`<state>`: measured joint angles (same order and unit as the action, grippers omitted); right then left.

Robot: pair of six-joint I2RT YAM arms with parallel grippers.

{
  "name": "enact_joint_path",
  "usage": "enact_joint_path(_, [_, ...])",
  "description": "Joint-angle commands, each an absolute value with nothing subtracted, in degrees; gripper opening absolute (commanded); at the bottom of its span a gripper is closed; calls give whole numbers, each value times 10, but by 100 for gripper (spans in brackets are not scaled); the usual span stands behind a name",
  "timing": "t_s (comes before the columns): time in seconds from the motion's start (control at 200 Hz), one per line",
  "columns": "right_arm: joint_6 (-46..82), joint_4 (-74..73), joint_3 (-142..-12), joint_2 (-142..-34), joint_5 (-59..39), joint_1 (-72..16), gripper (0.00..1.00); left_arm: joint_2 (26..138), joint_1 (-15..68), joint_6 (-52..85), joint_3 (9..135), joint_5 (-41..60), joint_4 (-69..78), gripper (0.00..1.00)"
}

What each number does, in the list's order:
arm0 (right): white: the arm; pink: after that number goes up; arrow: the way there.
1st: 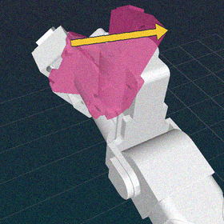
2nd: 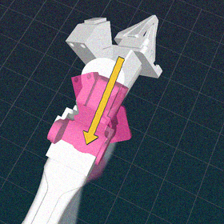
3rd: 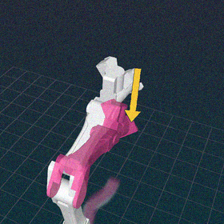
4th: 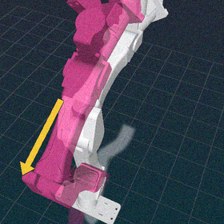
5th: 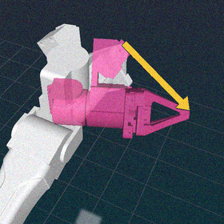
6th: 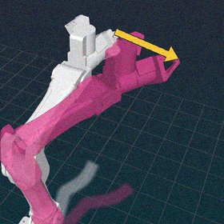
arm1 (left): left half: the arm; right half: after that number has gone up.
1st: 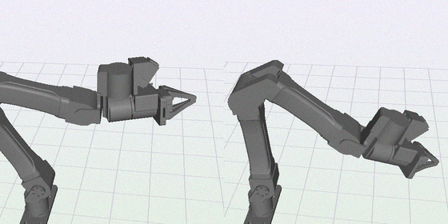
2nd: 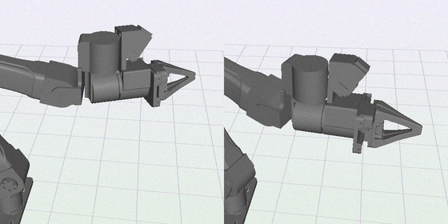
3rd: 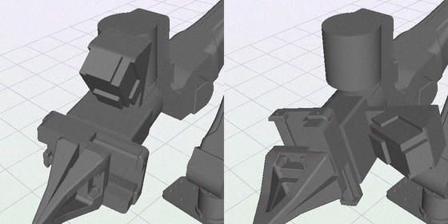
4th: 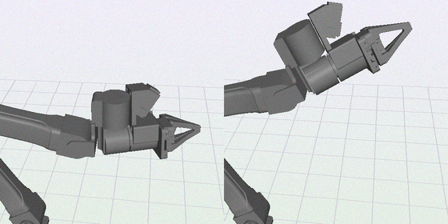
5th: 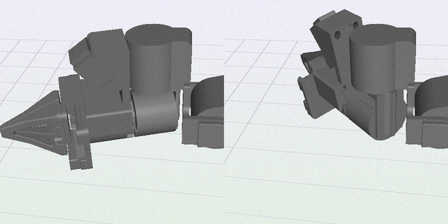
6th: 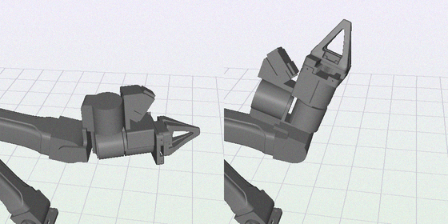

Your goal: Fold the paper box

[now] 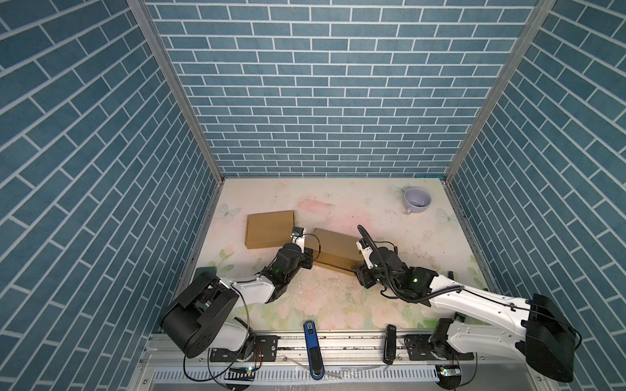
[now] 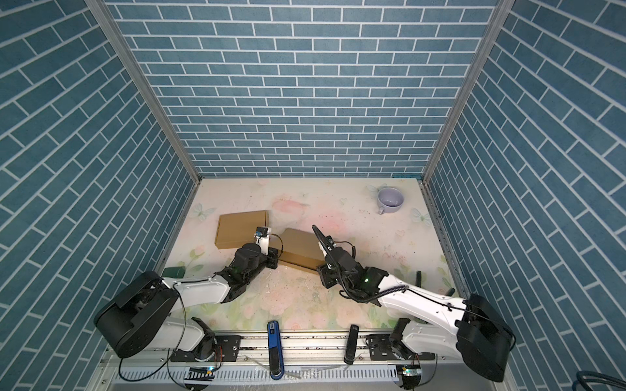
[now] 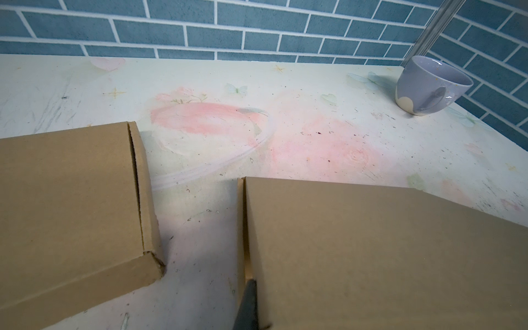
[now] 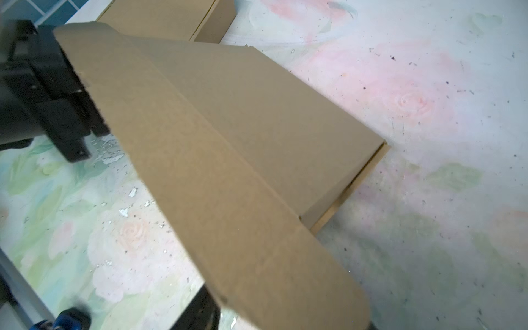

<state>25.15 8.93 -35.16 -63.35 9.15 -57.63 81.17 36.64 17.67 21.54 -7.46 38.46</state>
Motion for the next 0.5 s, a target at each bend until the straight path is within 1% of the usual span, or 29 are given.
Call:
enact_joint_path(0.0, [296,131,-327,-587,93,-592,55,830,371,187,199,-78,348,0])
enact_joint_path(0.065, [304,143,-320,-551,96,-603,53,836,372,189,199,-78,353,0])
enact_joint_path(0.265, [281,175,-341,-425,82,-621,42,847,379,193,196,-74,361,0])
enact_joint_path(0.31, [272,186,-359,-412,100,-622,39,845,380,194,194,-74,359,0])
enact_joint_path(0.395, [258,207,-407,-435,155,-621,35,839,382,198,188,-76,363,0])
enact_joint_path(0.445, [251,212,-442,-478,187,-618,33,838,384,200,187,-75,365,0])
enact_joint_path(0.49, [240,203,-472,-527,186,-610,32,838,386,200,185,-76,368,0])
